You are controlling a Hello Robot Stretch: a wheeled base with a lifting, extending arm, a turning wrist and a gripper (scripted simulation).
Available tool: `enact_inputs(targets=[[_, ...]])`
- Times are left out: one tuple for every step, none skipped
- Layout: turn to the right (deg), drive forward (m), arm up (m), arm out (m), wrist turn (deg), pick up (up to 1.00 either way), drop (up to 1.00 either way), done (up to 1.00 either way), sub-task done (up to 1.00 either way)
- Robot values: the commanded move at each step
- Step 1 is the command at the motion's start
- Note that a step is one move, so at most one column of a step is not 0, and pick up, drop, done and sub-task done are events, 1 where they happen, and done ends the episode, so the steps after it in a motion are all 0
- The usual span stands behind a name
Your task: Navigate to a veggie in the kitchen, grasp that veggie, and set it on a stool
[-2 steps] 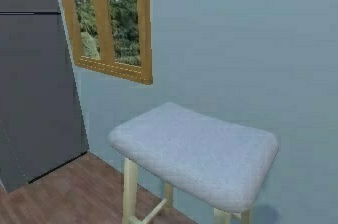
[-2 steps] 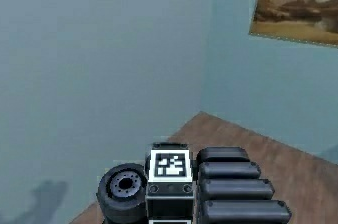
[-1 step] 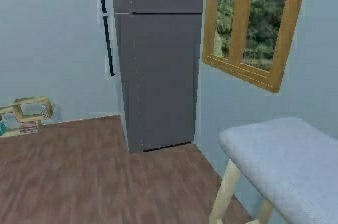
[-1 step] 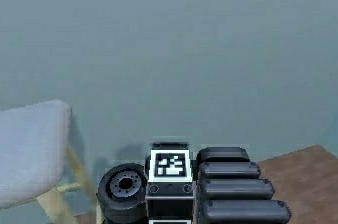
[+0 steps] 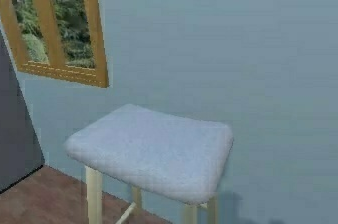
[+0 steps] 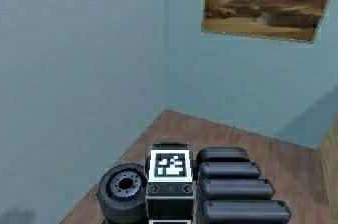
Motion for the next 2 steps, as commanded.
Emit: enact_inputs(targets=[[27.0, 0.0, 0.0, 0.0, 0.0, 0.0, 0.0, 0.0, 0.0], [0.0, 0.2, 0.0, 0.0, 0.0, 0.0, 0.0, 0.0, 0.0]])
